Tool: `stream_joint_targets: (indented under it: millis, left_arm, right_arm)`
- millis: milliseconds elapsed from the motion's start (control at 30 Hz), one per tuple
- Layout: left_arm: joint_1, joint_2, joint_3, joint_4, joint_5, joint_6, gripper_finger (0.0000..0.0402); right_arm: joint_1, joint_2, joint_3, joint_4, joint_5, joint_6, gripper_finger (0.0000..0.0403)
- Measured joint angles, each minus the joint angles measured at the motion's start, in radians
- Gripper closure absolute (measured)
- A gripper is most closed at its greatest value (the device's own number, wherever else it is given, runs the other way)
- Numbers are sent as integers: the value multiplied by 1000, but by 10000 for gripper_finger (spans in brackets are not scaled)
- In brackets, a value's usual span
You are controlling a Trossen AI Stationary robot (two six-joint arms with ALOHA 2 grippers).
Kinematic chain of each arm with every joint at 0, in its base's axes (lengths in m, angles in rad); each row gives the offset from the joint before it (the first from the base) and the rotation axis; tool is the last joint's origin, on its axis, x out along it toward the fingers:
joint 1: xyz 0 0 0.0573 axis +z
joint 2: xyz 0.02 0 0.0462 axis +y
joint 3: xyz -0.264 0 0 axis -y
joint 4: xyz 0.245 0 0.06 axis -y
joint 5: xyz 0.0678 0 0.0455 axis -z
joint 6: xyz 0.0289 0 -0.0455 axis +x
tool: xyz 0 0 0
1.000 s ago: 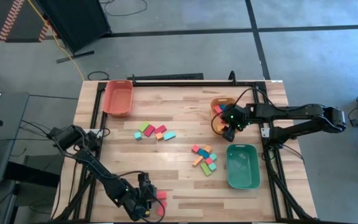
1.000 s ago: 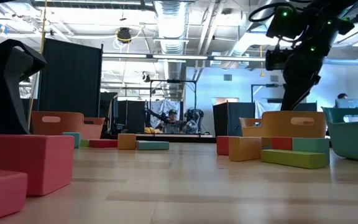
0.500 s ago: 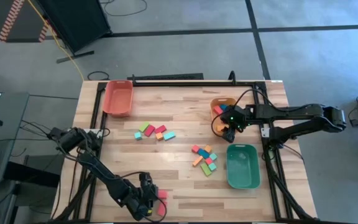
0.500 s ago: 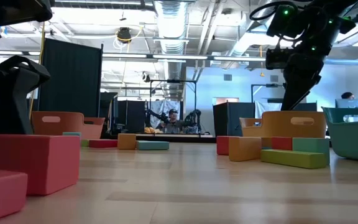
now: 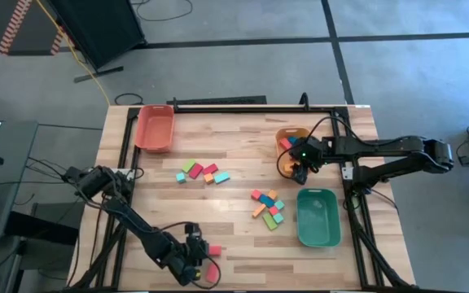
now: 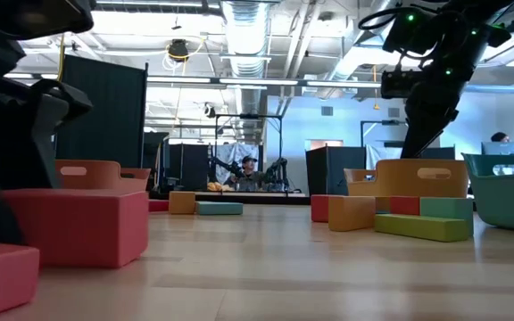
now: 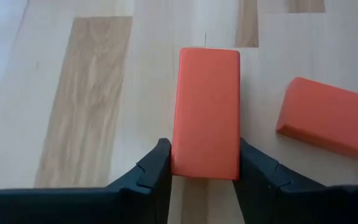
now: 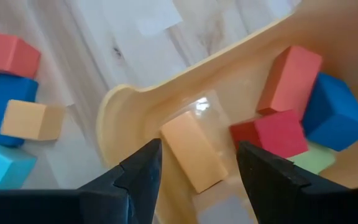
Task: Sort blocks by size
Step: Put the large rectangular orange block into the yellow bin
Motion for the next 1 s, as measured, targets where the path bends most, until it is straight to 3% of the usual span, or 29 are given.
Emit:
stream_joint_targets:
  millis: [500, 767, 1000]
  left_arm:
    - [112, -3, 2, -54, -9, 103, 269]
    - [206, -4, 2, -53, 56, 169, 268]
    - [275, -4, 2, -52, 93, 193, 267]
  right_arm:
    - [26, -90, 43, 50, 99, -40, 168]
    - [246, -56, 43, 203, 58, -69, 168]
    - [440, 115, 43, 435, 56, -71, 168]
